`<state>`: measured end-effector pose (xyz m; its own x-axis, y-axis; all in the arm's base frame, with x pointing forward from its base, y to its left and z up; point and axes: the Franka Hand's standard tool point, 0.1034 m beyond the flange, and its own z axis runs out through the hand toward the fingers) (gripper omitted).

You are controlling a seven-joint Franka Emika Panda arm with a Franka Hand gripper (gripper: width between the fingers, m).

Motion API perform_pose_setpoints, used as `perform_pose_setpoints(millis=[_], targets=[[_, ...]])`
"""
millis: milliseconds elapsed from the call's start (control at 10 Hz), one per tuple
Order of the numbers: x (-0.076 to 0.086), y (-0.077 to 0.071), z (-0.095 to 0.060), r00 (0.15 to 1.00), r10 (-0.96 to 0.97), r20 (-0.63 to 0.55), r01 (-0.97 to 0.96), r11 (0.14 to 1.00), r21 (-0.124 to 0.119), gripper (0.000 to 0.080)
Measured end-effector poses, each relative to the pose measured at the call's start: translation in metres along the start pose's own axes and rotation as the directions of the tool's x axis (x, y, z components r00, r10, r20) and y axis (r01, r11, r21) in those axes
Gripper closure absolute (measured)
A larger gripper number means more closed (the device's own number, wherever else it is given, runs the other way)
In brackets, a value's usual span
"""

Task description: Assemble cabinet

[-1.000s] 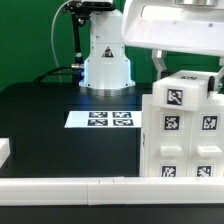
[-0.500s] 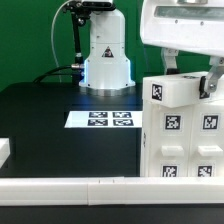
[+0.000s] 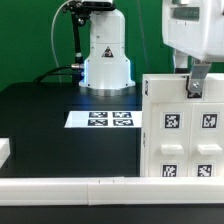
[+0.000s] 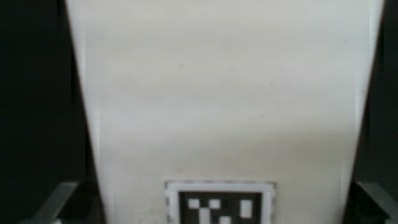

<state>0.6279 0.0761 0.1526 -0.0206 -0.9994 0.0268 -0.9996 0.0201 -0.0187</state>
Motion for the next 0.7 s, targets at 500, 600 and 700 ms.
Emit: perform_pose_setpoints(millis=[500,600,700], targets=[[-0.003,-0.001,-0.003,0.999,0.035,0.011,-0.035,0.999,-0.001,0.0063],[-0.006,-0.002,-0.010,0.999,0.033,0.018,-0.033,0.999,0.009,0.0011],[-0.008,-0.005,-0.023,0.999,0.026,0.033,-0.027,0.999,0.027,0.0003]])
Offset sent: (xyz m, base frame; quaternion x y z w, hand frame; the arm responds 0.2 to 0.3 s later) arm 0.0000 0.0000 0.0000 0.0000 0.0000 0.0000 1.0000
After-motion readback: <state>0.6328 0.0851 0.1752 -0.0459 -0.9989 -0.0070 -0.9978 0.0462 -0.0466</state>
